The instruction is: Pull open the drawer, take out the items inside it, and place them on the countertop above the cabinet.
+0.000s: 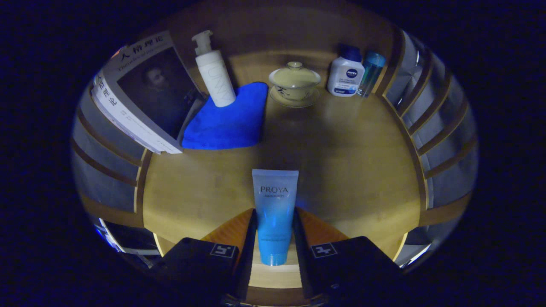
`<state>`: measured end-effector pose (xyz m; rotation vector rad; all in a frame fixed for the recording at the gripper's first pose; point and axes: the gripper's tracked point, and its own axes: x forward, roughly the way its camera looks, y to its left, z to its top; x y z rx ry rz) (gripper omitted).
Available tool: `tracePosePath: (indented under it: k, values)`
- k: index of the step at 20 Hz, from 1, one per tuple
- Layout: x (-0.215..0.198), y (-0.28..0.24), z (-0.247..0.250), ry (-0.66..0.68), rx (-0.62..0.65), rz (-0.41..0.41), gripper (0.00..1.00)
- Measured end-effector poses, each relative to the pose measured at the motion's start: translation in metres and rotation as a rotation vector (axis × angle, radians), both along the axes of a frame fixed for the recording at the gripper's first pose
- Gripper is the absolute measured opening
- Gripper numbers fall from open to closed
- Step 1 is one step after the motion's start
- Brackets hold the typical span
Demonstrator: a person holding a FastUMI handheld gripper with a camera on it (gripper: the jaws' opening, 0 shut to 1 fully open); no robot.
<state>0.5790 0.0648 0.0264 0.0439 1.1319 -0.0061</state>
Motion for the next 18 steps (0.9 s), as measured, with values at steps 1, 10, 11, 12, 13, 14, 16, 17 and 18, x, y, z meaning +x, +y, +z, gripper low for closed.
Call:
tracePosePath:
  k: [1, 10, 11, 12, 13, 14, 16, 17, 18]
  values:
    - [0.002, -0.004, -0.002, 0.006, -0.013, -0.002, 0.50]
    - [0.004, -0.010, -0.001, -0.017, -0.005, -0.013, 0.56]
    - [0.005, -0.008, 0.001, -0.026, -0.003, -0.009, 0.60]
    - [0.003, -0.008, 0.004, -0.032, -0.007, -0.013, 0.61]
    - [0.001, -0.008, 0.007, -0.035, -0.007, -0.015, 0.63]
    - [-0.001, -0.007, 0.009, -0.041, -0.005, -0.016, 0.63]
    - [-0.005, -0.004, 0.012, -0.048, 0.011, -0.022, 0.63]
    - [-0.008, -0.003, 0.012, -0.048, 0.023, -0.018, 0.63]
    - [-0.011, -0.001, 0.013, -0.050, 0.024, -0.013, 0.63]
